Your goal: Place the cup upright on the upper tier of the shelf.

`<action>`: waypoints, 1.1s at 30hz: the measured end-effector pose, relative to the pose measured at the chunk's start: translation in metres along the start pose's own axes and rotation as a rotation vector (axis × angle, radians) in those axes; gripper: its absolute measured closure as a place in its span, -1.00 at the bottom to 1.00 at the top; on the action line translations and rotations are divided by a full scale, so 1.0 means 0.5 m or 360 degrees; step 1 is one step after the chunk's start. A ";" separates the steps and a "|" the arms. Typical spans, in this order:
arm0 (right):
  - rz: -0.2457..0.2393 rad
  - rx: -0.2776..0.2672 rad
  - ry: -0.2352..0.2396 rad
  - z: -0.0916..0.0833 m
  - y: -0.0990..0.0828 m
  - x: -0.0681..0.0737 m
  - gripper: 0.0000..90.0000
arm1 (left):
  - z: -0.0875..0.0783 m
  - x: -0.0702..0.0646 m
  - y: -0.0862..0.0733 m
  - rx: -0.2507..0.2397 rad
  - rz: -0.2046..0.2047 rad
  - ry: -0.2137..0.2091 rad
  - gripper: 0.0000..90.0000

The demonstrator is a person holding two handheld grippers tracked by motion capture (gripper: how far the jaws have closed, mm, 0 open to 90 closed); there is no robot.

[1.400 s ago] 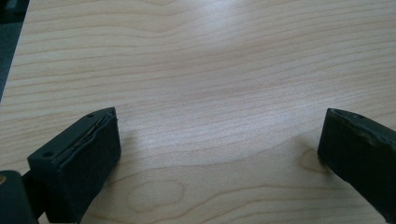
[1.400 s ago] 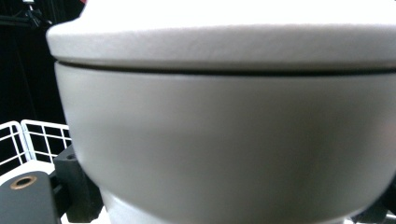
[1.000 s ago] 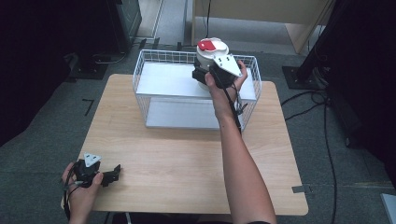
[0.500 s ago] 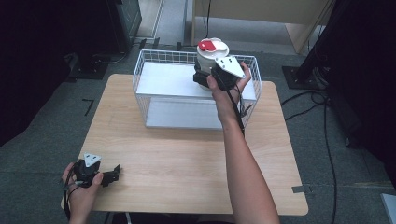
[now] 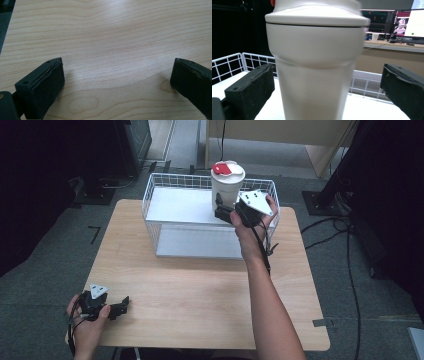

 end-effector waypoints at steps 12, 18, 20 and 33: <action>0.0006 -0.0024 -0.0008 -0.076 -0.011 -0.035 -1.00 | 0.000 0.000 0.000 0.0000 -0.0005 -0.0001 -1.00; -0.0009 -0.0024 -0.0018 -0.117 -0.019 -0.054 -1.00 | 0.000 0.000 0.000 -0.0001 -0.0004 0.0000 -1.00; -0.0016 -0.0023 -0.0029 -0.132 -0.023 -0.066 -1.00 | 0.000 0.000 0.000 -0.0001 -0.0003 -0.0001 -1.00; -0.0041 0.0014 -0.0110 -0.211 -0.061 -0.128 -1.00 | 0.000 0.000 0.000 0.0003 -0.0003 -0.0002 -1.00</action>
Point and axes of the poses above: each handheld gripper's, and its own axes: z roughly forward along the jaws, y roughly out of its top, x roughly to its left, the point moved 6 cm from there along z, roughly forward along the jaws, and after that the axes turned 9 degrees about -x, right-handed, at the moved point
